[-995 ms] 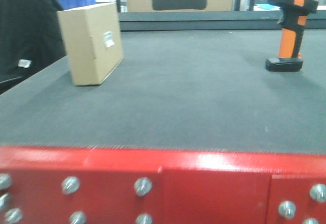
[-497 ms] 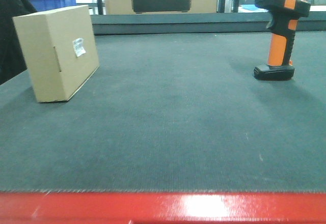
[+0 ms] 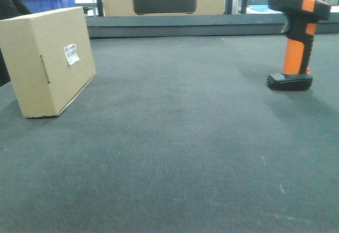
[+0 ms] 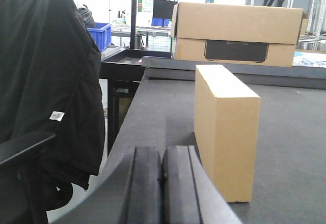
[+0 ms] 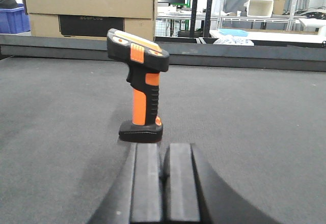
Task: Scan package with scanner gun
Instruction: 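Move the left gripper above the small cardboard box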
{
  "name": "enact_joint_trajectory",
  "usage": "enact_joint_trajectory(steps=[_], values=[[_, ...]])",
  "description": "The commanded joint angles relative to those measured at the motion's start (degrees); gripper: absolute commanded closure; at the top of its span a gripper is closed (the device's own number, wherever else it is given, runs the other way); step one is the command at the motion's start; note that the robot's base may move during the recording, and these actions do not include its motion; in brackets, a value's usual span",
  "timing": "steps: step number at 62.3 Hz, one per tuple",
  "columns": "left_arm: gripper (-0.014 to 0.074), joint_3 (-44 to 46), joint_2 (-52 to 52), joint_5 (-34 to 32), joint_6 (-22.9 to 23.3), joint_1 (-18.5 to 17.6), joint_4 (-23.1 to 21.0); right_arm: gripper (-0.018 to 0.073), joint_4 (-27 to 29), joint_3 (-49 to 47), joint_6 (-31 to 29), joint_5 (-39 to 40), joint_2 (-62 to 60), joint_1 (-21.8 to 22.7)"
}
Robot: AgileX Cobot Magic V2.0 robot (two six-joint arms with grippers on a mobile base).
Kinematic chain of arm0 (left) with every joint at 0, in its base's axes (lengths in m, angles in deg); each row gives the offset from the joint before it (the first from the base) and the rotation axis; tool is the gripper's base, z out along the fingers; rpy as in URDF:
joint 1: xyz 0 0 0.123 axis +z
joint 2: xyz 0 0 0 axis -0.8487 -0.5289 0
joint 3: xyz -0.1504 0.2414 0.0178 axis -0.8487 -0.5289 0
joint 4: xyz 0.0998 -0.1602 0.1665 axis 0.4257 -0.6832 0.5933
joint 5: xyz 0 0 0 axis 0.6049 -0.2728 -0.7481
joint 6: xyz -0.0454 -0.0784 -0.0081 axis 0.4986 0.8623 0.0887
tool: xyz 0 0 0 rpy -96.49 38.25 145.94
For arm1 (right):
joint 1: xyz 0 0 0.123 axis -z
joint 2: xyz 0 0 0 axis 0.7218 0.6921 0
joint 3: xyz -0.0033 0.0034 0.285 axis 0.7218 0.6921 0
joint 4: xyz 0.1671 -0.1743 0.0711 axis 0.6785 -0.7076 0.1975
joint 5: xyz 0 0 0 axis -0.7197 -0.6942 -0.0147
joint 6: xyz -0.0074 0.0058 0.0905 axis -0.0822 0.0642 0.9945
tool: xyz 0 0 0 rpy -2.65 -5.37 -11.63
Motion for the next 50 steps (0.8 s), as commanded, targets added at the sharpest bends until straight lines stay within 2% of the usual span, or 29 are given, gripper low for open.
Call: enact_joint_trajectory(steps=[1,50], values=[[0.0707,0.1,0.2,-1.1,-0.3,0.1,-0.2,0.0727,0.1,0.0,-0.4,1.2,-0.2,0.2],[0.0707,0.1,0.2,-2.0,-0.3,0.1,-0.2,0.0727,0.1,0.0,-0.4,1.2,-0.2,0.2]])
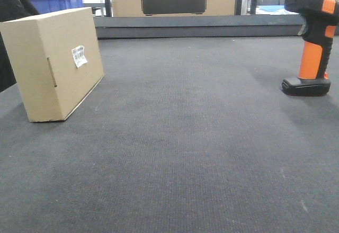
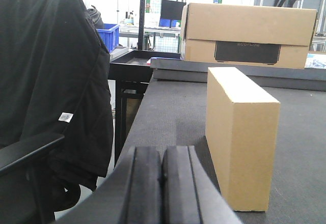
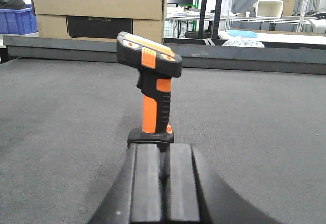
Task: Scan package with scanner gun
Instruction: 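Move the left gripper above the small cardboard box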
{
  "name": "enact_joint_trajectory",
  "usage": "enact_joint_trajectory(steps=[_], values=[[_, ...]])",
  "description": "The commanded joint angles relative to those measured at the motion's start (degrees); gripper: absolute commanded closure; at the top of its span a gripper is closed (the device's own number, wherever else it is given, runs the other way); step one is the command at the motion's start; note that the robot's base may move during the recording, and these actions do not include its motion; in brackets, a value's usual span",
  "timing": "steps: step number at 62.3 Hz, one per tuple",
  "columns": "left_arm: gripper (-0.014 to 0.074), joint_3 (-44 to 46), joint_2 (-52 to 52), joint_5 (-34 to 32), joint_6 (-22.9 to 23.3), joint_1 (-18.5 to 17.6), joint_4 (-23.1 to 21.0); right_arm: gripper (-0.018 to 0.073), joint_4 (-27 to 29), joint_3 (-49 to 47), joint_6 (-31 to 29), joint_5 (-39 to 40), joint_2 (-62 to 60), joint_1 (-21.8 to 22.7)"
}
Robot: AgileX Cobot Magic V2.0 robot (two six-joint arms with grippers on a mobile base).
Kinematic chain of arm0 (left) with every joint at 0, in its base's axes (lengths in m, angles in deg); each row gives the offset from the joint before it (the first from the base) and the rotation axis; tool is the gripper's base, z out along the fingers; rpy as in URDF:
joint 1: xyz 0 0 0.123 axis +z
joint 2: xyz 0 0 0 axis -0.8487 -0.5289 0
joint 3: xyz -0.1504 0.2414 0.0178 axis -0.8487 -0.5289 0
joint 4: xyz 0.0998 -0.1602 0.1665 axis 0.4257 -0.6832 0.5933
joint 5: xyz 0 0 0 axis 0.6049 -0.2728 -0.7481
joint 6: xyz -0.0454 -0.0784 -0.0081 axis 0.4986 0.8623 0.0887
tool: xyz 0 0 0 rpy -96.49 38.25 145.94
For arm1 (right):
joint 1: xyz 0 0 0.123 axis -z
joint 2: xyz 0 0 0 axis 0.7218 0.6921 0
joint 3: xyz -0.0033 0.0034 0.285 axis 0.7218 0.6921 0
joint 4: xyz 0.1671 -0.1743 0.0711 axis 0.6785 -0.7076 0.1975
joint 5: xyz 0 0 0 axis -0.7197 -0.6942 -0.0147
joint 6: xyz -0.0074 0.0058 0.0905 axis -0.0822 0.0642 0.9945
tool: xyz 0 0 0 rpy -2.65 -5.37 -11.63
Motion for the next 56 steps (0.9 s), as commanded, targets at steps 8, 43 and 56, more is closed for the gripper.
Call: enact_joint_trajectory(steps=[8,43,56], values=[[0.0707,0.1,0.2,-3.0,-0.3,0.1,-0.2,0.0727,0.1,0.0,-0.4,1.2,-0.2,0.2],[0.0707,35.5,-22.6,33.4,-2.5,0.1,-2.1,0.0727,0.1,0.0,-0.4,1.2,-0.2,0.2],[0.0707,37.6,-28.8,30.9,-2.5,0.1,-6.9,0.0727,0.1,0.0,-0.4,1.2,-0.2,0.2]])
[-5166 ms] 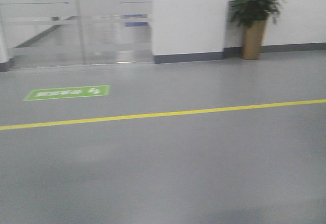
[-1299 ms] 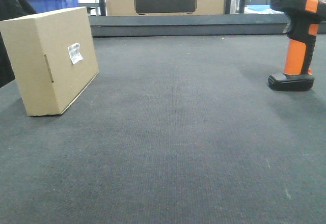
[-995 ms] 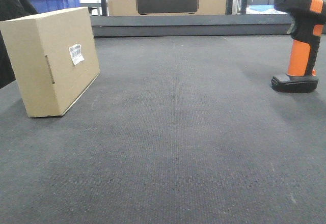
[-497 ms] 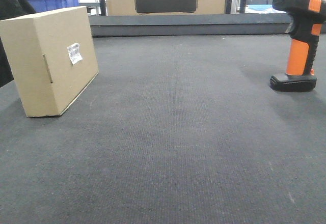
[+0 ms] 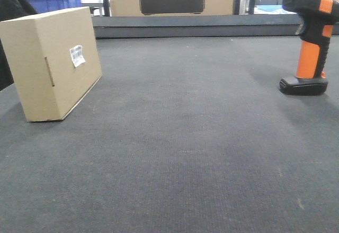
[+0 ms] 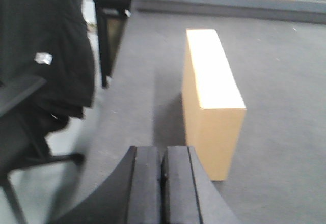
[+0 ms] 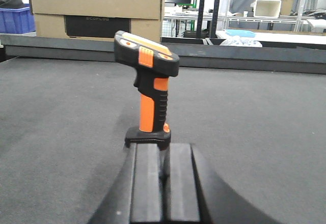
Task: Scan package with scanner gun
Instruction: 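Move the left gripper above the small cardboard box, then grasp the cardboard box with the left gripper and lift it, tilting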
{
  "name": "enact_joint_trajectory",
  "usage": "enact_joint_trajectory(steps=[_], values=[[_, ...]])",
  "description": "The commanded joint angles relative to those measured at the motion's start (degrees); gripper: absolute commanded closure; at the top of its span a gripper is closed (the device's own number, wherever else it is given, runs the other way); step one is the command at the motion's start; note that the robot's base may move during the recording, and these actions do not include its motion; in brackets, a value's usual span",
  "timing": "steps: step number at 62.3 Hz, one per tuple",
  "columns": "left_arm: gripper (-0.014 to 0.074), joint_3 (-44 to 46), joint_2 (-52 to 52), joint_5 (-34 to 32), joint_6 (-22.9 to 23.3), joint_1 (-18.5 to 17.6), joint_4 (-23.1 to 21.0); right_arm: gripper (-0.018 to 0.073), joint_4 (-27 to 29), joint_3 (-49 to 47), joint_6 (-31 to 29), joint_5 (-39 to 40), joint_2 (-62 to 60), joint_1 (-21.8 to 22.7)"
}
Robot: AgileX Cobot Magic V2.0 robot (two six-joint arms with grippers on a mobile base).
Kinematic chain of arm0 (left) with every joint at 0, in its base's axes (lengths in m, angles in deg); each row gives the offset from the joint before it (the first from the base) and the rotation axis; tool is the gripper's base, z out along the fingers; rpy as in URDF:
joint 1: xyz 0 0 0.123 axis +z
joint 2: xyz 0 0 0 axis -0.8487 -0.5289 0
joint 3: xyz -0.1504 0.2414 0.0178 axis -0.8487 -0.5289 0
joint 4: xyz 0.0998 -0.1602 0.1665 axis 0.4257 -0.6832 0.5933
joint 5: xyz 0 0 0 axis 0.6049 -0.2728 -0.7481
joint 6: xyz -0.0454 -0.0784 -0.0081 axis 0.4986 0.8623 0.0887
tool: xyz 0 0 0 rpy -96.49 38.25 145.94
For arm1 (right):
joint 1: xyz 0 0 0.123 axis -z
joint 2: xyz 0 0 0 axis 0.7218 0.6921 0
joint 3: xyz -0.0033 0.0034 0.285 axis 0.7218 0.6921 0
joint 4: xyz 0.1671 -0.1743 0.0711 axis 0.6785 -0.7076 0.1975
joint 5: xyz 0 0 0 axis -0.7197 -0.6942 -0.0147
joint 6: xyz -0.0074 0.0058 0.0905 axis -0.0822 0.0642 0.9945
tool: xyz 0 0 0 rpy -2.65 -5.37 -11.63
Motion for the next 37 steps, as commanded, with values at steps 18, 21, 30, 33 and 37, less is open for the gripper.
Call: enact_joint_trajectory(steps=[18,21,30,33,37], values=[[0.0707,12.7,-20.5,4.5,0.0,0.0,-3.8,0.0727,0.1,0.0,-0.4,1.2,-0.2,0.2],[0.0707,15.7,-24.3,4.6,0.0,0.0,-3.8,0.0727,0.1,0.0,-0.4,1.2,-0.2,0.2],[0.0707,26.8,-36.4,8.1,0.1,-1.5,-4.2,0.0727,0.1,0.0,-0.4,1.2,-0.2,0.2],[0.0707,29.9,-39.5,9.8,0.1,-2.7,-4.1,0.0727,0.1,0.0,-0.4,1.2,-0.2,0.2],[0.0707,34.6,-44.4,11.8,1.5,-4.9,-2.6,0.0727,0.1,0.0,-0.4,1.2,-0.2,0.2]])
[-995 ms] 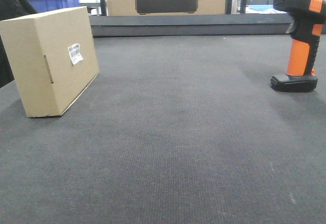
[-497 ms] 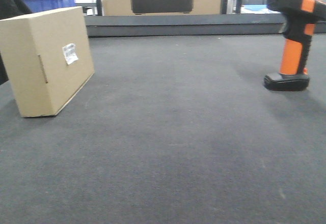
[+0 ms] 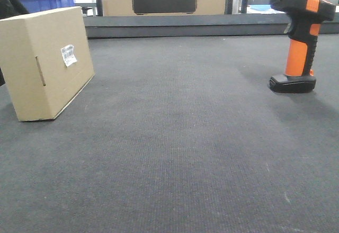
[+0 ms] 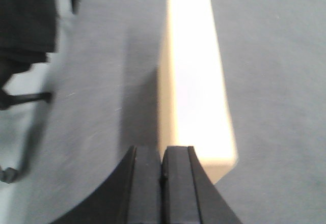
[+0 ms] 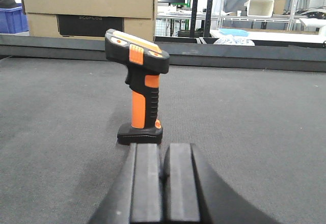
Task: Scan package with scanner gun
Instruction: 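Grasp the cardboard box with the left gripper and lift it, tilting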
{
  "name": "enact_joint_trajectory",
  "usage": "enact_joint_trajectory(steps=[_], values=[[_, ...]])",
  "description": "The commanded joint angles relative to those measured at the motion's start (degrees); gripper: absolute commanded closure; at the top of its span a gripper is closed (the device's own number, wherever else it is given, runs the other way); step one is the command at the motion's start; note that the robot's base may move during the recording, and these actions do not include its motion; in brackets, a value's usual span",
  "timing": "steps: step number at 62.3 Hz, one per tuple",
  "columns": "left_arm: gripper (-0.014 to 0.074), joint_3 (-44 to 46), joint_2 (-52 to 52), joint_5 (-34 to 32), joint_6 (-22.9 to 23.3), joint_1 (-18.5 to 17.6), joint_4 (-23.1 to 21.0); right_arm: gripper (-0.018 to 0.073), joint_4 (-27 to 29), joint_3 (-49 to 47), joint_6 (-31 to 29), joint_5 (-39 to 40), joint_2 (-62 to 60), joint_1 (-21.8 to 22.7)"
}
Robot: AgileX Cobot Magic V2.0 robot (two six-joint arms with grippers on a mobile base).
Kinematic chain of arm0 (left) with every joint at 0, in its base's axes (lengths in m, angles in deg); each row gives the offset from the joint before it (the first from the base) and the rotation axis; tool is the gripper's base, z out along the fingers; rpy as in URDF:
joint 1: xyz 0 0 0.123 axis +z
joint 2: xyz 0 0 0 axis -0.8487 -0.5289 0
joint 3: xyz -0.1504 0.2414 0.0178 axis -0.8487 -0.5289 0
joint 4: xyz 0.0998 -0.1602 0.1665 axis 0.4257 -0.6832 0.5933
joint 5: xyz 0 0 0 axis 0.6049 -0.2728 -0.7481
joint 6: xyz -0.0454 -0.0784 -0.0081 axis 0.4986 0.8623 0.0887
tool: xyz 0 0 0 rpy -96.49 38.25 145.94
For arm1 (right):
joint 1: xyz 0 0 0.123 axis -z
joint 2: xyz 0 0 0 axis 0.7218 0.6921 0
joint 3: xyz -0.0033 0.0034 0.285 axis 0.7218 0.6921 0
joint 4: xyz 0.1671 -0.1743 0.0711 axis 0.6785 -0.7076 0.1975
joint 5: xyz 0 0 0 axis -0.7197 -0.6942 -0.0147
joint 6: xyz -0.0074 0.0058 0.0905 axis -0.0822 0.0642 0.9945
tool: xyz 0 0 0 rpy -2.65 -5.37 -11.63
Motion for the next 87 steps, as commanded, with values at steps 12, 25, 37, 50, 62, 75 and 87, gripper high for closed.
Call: enact_joint_trajectory(steps=[12,25,37,50,62,75,87], values=[[0.0707,16.9,-14.9,7.7,12.2,-6.5,9.8,0.0727,0.1,0.0,-0.4,1.2,-0.2,0.2],[0.0707,22.7,-21.3,10.6,12.2,-8.6,9.2,0.0727,0.1,0.0,-0.4,1.2,-0.2,0.2],[0.0515,22.7,-23.9,11.4,12.2,-10.9,12.3,0.0727,0.1,0.0,-0.4,1.2,-0.2,0.2],[0.0038,22.7,-25.6,11.2,14.2,-11.1,13.5,0.0727,0.1,0.0,-0.4,1.2,-0.2,0.2],[0.0011,22.7,-27.1,11.9,17.5,-10.9,16.0,0.0727,0.1,0.0,-0.4,1.2,-0.2,0.2],[0.0015,22.7,-30.9,13.8,17.5,-10.9,16.0,0.0727,0.1,0.0,-0.4,1.2,-0.2,0.2],[0.0027,22.7,-33.7,14.2,17.5,-10.9,16.0,0.0727,0.1,0.0,-0.4,1.2,-0.2,0.2]])
